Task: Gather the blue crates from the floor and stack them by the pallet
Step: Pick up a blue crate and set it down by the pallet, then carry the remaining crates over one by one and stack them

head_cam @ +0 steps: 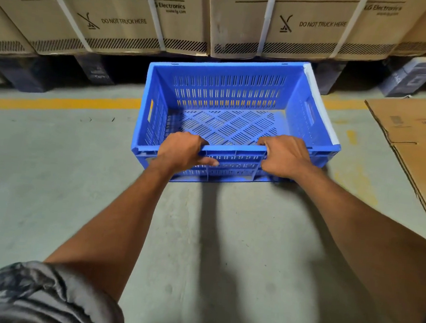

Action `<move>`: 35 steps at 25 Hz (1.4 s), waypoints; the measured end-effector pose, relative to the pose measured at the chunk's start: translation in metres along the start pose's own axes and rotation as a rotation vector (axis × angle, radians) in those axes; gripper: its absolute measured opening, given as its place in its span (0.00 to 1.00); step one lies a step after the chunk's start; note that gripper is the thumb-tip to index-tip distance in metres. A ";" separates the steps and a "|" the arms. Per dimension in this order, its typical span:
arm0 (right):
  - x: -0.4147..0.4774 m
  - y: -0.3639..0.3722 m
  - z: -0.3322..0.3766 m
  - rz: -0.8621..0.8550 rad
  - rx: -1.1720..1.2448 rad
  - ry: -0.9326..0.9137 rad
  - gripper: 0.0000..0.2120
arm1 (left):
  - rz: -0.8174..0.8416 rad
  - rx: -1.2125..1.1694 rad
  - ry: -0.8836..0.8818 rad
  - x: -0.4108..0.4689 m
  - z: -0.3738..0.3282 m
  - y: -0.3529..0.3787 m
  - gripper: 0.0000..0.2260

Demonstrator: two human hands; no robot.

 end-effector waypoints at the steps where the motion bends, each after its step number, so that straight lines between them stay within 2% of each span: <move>1: -0.004 0.001 0.000 -0.037 0.060 -0.036 0.16 | -0.050 -0.052 -0.014 -0.003 0.000 0.000 0.34; 3: -0.008 0.003 0.001 -0.112 0.111 -0.078 0.18 | -0.210 -0.170 -0.103 -0.007 -0.009 -0.004 0.32; 5: -0.010 0.010 0.004 -0.193 0.037 -0.030 0.22 | -0.275 -0.159 -0.156 -0.004 -0.023 -0.005 0.30; 9: -0.012 0.011 0.014 -0.290 -0.054 0.013 0.25 | -0.182 -0.074 -0.137 0.002 -0.025 -0.003 0.33; 14: -0.009 0.007 0.019 -0.325 -0.029 0.130 0.23 | -0.205 -0.042 -0.140 0.003 -0.024 0.002 0.32; 18: -0.010 0.005 0.019 -0.216 -0.077 0.197 0.23 | -0.127 -0.087 -0.173 0.002 -0.027 0.000 0.29; 20: -0.021 -0.015 0.021 -0.129 -0.056 0.244 0.23 | -0.139 -0.146 -0.243 -0.011 -0.030 -0.016 0.21; 22: -0.042 -0.051 0.026 -0.139 0.202 0.347 0.23 | -0.183 -0.240 -0.322 -0.036 -0.037 -0.049 0.14; 23: -0.053 -0.069 0.028 -0.113 0.473 0.467 0.23 | -0.203 -0.335 -0.371 -0.051 -0.043 -0.070 0.14; 25: -0.081 -0.106 0.039 0.099 1.111 0.712 0.24 | -0.213 -0.592 -0.571 -0.082 -0.055 -0.118 0.09; 26: -0.101 -0.130 0.049 0.181 1.291 0.776 0.22 | -0.161 -0.680 -0.659 -0.100 -0.065 -0.140 0.08; 28: -0.144 -0.183 0.069 0.297 1.380 0.805 0.21 | -0.063 -0.910 -0.765 -0.135 -0.084 -0.184 0.13; 30: -0.194 -0.240 0.079 0.361 1.414 0.887 0.22 | -0.034 -1.174 -0.820 -0.174 -0.112 -0.231 0.16; 35: -0.302 -0.400 0.097 0.358 1.505 1.021 0.24 | -0.057 -1.410 -0.893 -0.247 -0.180 -0.399 0.10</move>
Point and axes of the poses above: each hand's wrist, its own x-axis towards the middle knuckle, its own y-axis out of the palm, z = x × y, the point moved 4 cm from there along x, towards the middle knuckle, and after that the axes turned 5 degrees about y, right-handed, at the moved point
